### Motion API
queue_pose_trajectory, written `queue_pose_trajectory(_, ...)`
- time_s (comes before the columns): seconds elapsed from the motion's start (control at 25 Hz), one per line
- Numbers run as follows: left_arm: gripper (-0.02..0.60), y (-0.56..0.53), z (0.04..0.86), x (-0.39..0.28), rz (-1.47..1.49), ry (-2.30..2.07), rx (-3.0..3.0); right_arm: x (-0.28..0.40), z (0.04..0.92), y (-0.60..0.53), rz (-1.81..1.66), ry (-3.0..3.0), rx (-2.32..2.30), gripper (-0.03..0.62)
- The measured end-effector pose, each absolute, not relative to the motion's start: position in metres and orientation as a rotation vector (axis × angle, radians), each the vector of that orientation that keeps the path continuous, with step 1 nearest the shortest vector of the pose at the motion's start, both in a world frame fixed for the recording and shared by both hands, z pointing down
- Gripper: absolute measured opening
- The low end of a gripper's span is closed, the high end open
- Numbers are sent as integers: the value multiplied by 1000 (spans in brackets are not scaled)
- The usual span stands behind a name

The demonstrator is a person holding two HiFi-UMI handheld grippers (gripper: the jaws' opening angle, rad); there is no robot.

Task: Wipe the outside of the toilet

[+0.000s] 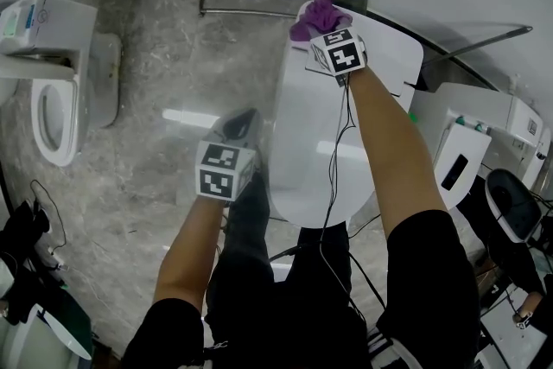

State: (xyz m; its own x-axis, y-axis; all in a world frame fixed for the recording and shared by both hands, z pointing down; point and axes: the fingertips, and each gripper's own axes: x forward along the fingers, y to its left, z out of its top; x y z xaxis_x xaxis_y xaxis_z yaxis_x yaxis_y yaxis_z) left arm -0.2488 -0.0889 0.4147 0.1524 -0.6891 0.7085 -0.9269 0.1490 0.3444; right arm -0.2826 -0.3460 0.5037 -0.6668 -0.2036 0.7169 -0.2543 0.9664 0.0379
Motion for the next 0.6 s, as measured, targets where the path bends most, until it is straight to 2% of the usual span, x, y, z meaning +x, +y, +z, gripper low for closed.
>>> queue_pose_trajectory(0.6,6,-141,429,-171,332,-1602,1615,-184,507,-395,171,-2298,379,82)
